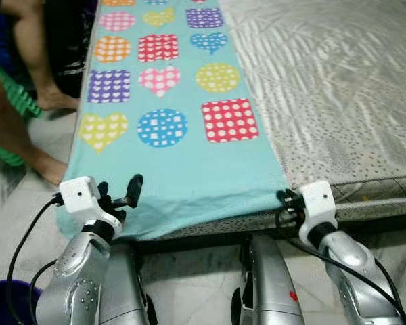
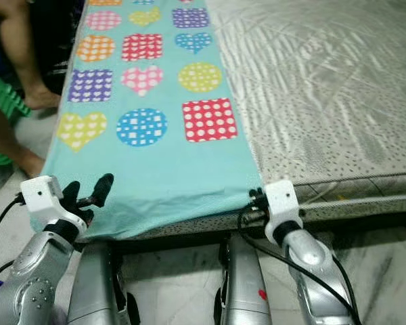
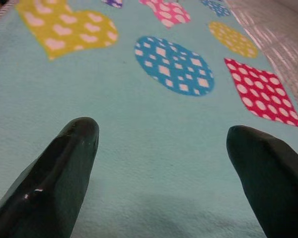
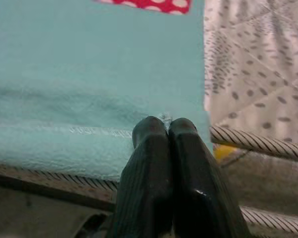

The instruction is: Clean up the room

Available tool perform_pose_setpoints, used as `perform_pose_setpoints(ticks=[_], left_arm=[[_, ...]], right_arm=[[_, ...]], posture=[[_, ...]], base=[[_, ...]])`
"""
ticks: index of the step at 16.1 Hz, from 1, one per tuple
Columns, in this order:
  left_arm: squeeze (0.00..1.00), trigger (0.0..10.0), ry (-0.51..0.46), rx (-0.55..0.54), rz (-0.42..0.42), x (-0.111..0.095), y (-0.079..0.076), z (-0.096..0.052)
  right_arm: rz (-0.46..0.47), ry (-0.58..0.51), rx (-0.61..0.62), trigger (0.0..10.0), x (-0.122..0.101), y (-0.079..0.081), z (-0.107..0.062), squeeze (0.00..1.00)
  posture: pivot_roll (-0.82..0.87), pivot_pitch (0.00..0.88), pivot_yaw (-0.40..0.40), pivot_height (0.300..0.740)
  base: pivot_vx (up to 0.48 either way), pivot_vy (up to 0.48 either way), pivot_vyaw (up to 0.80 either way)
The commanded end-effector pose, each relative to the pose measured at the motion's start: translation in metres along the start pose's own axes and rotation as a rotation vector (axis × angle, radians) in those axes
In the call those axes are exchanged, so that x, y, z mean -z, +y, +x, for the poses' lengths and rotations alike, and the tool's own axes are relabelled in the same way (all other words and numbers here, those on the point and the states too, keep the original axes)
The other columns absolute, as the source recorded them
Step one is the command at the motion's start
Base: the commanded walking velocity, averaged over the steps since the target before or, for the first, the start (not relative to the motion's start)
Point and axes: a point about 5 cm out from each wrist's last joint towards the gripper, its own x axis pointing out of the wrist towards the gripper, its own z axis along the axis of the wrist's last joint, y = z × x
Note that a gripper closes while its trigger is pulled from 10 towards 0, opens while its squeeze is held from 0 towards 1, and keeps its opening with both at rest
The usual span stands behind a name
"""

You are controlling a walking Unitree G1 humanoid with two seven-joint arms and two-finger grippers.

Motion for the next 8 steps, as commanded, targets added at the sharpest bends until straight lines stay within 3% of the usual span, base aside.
perform_pose_setpoints(ticks=[1,4,5,6,7,8], left_arm=[[0.00,10.0,0.023,0.009,0.005,0.004,0.000,-0.001],[0.00,10.0,0.027,0.011,0.005,0.005,0.000,-0.001],[0.00,10.0,0.030,0.014,0.006,0.005,0.000,-0.001],[0.00,10.0,0.031,0.015,0.006,0.006,0.000,-0.001],[0.00,10.0,0.040,0.023,0.005,0.007,-0.001,0.000],[0.00,10.0,0.046,0.027,0.005,0.008,-0.001,0.001]], right_arm=[[-0.014,0.008,0.005,10.0,0.000,0.000,-0.001,0.00],[-0.045,0.050,0.021,10.0,0.010,-0.004,-0.010,0.00],[-0.050,0.062,0.025,10.0,0.013,-0.006,-0.015,0.44],[-0.057,0.068,0.032,10.0,0.015,-0.007,-0.016,0.44],[-0.057,0.090,0.047,10.0,0.021,-0.010,-0.024,1.00],[-0.051,0.096,0.044,10.0,0.023,-0.011,-0.029,1.00]], posture=[[0.03,0.201,0.013,0.506],[0.02,0.198,0.014,0.506],[0.02,0.195,0.018,0.506],[0.02,0.195,0.018,0.506],[0.01,0.194,0.024,0.506],[0.00,0.194,0.025,0.506]], base=[[0.000,0.000,0.00],[0.000,0.000,0.00],[0.000,0.000,0.00],[0.000,0.000,0.00],[0.000,0.000,0.00],[0.000,0.000,0.00]])
